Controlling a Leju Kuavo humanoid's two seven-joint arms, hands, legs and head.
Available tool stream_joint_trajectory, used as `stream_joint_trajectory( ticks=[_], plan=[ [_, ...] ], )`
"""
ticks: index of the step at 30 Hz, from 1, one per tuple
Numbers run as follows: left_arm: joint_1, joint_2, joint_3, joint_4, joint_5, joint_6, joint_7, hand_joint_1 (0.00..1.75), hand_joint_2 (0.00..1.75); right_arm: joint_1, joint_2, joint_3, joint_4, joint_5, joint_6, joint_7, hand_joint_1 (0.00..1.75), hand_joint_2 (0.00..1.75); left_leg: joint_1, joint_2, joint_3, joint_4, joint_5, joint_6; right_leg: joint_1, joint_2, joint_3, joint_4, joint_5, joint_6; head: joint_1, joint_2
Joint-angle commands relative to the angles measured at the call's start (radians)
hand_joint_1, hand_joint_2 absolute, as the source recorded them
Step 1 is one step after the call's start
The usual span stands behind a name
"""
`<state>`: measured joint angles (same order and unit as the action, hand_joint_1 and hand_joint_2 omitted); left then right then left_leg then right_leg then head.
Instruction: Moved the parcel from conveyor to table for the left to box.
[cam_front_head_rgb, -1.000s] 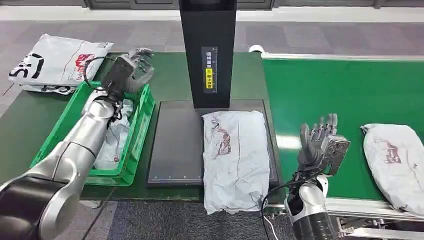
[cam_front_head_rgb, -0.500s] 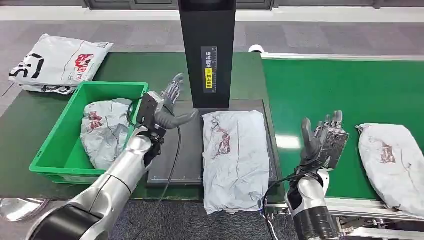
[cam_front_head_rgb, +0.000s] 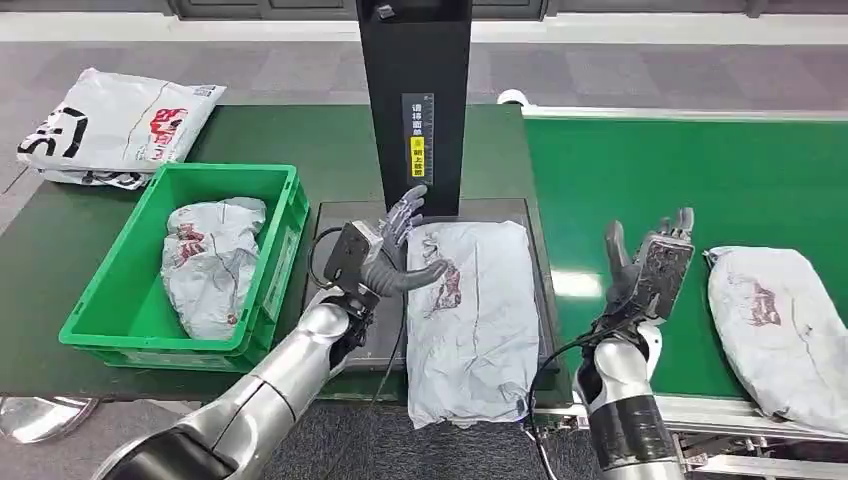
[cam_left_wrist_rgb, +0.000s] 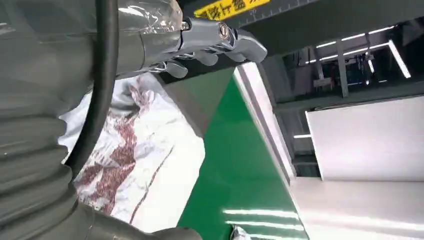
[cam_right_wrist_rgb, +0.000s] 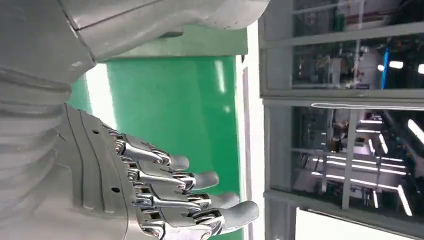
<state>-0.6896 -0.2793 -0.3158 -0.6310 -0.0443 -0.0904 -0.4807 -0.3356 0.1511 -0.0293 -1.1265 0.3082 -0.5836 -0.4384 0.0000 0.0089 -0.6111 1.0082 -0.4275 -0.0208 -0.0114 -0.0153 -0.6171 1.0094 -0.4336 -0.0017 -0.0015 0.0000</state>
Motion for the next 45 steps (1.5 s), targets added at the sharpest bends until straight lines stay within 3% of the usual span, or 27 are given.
stream_joint_trajectory(
  ticks=[1, 6, 8, 18, 19, 24, 32, 38, 41, 45],
  plan=[
    [-0.027, -0.026, -0.276, 0.178, -0.144, 0.087, 0.037, 0.00, 1.75, -0.070, -0.026, -0.162, 0.123, 0.051, 0.016, 0.023, 0.00, 1.75, 0.000, -0.003, 0.003, -0.002, 0.000, 0.001, 0.000, -0.002, 0.004, -0.002, -0.001, 0.000, 0.000, 0.000],
    [-0.066, -0.035, -0.465, 0.306, -0.420, 0.224, 0.224, 0.00, 1.75, -0.144, -0.027, -0.163, 0.226, 0.063, 0.016, -0.001, 0.00, 1.75, 0.001, -0.003, 0.004, -0.002, 0.000, 0.001, 0.000, -0.001, 0.006, -0.004, 0.000, 0.001, 0.000, 0.000],
    [-0.080, -0.033, -0.568, 0.347, -0.560, 0.194, 0.339, 0.00, 1.75, -0.185, -0.010, -0.165, 0.270, 0.071, 0.017, -0.009, 0.00, 1.75, 0.001, 0.000, 0.003, -0.001, -0.001, 0.001, 0.000, 0.001, 0.004, -0.002, 0.000, 0.000, 0.000, 0.000],
    [-0.093, -0.051, -0.712, 0.380, -0.771, 0.027, 0.398, 0.00, 1.75, -0.220, 0.011, -0.182, 0.322, 0.091, 0.016, -0.018, 0.00, 1.75, 0.000, 0.002, 0.003, -0.001, -0.001, 0.001, 0.000, 0.002, 0.004, -0.002, 0.000, 0.000, 0.000, 0.000],
    [-0.089, -0.056, -0.689, 0.373, -0.768, 0.069, 0.401, 1.75, 1.75, -0.208, 0.019, -0.194, 0.299, 0.095, 0.012, -0.015, 0.00, 1.75, 0.000, 0.002, 0.005, -0.002, -0.001, 0.001, 0.000, 0.003, 0.006, -0.003, 0.001, 0.000, 0.000, 0.000],
    [-0.096, -0.070, -0.626, 0.326, -0.749, 0.158, 0.408, 1.75, 1.75, -0.124, 0.048, -0.257, 0.114, 0.160, 0.058, 0.051, 0.00, 1.75, 0.000, -0.003, 0.006, -0.001, -0.001, 0.002, -0.001, -0.004, 0.009, -0.001, -0.001, 0.001, 0.000, 0.000],
    [-0.096, -0.070, -0.626, 0.326, -0.749, 0.158, 0.408, 1.75, 1.75, -0.124, 0.048, -0.257, 0.114, 0.160, 0.058, 0.051, 0.00, 1.75, 0.000, -0.001, 0.008, -0.002, -0.002, 0.004, -0.002, -0.002, 0.010, -0.002, -0.001, 0.002, 0.000, 0.000],
    [-0.133, -0.070, -0.449, 0.281, -0.565, 0.313, 0.309, 1.75, 1.75, -0.090, 0.051, -0.301, 0.047, 0.188, 0.102, 0.064, 0.00, 1.75, 0.001, -0.002, 0.008, -0.001, -0.002, 0.003, -0.002, -0.001, 0.010, -0.002, -0.001, 0.002, 0.000, 0.000],
    [-0.182, -0.069, -0.326, 0.260, -0.480, 0.345, 0.211, 1.75, 1.75, -0.098, 0.022, -0.274, 0.108, 0.158, 0.090, 0.032, 0.00, 1.75, 0.001, -0.003, 0.006, -0.001, -0.002, 0.003, -0.002, -0.002, 0.009, -0.001, -0.001, 0.002, 0.000, 0.000],
    [-0.270, -0.020, -0.235, 0.187, -0.459, 0.381, 0.205, 1.75, 1.75, -0.128, -0.002, -0.237, 0.195, 0.106, 0.077, -0.015, 0.00, 1.75, 0.002, -0.002, 0.004, 0.001, -0.002, 0.003, -0.001, -0.001, 0.006, 0.000, 0.000, 0.002, 0.000, 0.000]
  ],
)
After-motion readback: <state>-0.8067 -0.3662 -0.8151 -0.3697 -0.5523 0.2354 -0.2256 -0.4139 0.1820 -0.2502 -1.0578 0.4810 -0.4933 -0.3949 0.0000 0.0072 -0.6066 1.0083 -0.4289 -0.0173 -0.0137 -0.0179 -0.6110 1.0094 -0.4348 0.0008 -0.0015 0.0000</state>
